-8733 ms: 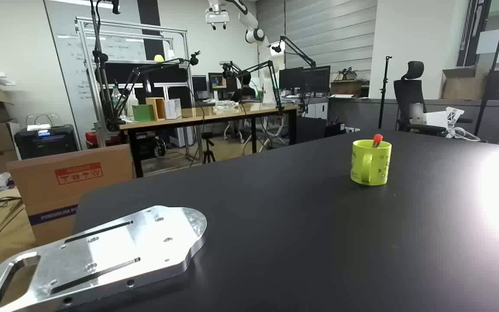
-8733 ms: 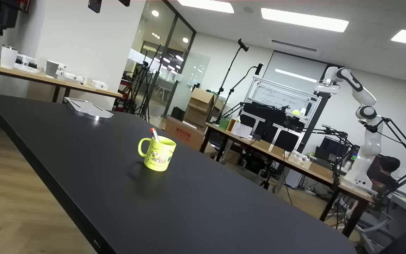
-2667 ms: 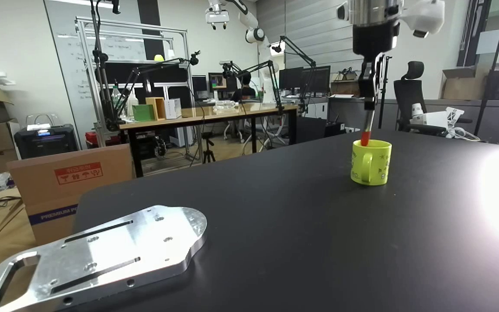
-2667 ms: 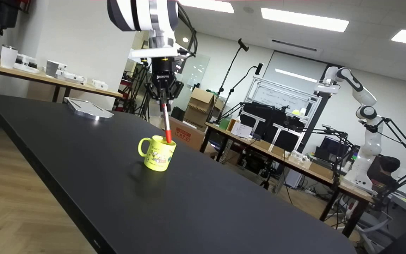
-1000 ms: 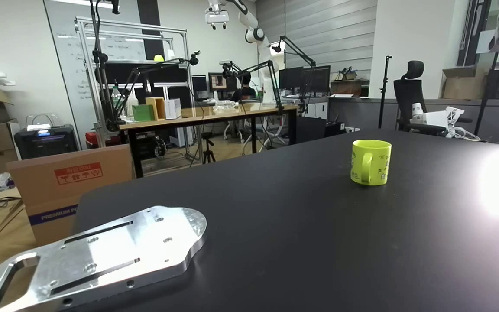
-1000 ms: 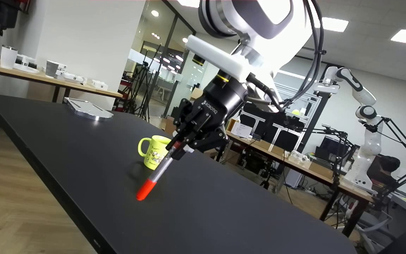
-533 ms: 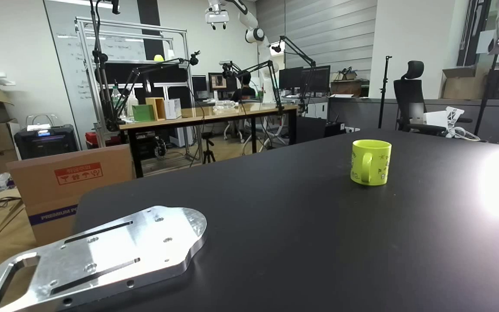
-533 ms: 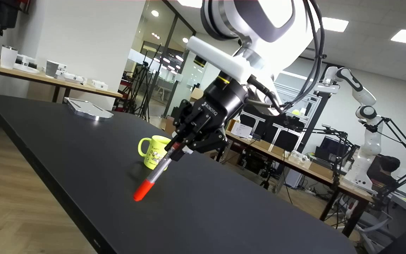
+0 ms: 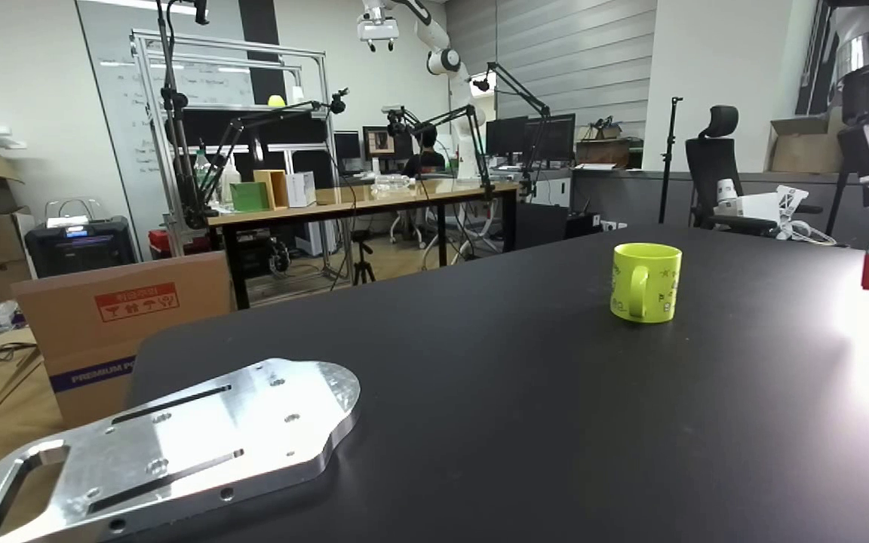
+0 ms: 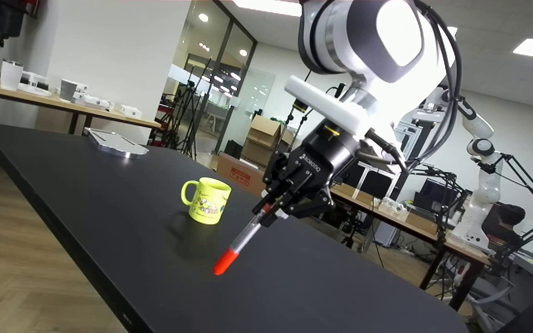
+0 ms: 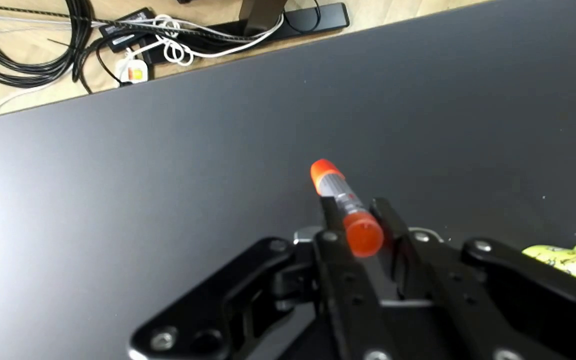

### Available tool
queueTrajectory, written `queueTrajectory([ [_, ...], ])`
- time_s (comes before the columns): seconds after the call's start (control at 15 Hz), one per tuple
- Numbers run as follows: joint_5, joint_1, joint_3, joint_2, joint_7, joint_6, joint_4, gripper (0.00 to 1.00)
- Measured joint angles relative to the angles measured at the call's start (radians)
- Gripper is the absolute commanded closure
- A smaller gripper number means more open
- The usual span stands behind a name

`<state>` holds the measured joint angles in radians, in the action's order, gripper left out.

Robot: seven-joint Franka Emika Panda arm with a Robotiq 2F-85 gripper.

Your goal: Take the red marker out of the yellow mug

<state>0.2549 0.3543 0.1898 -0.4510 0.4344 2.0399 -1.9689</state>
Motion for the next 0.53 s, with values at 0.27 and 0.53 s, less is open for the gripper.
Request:
queueTrajectory([
  [0.27,0.008,0.017,-0.009,-0.08,-0.011,-0.001,0.093,0.95],
  [0.53,0.008,0.024,-0.018,-0.162,-0.049,-0.012,0.179,0.95],
])
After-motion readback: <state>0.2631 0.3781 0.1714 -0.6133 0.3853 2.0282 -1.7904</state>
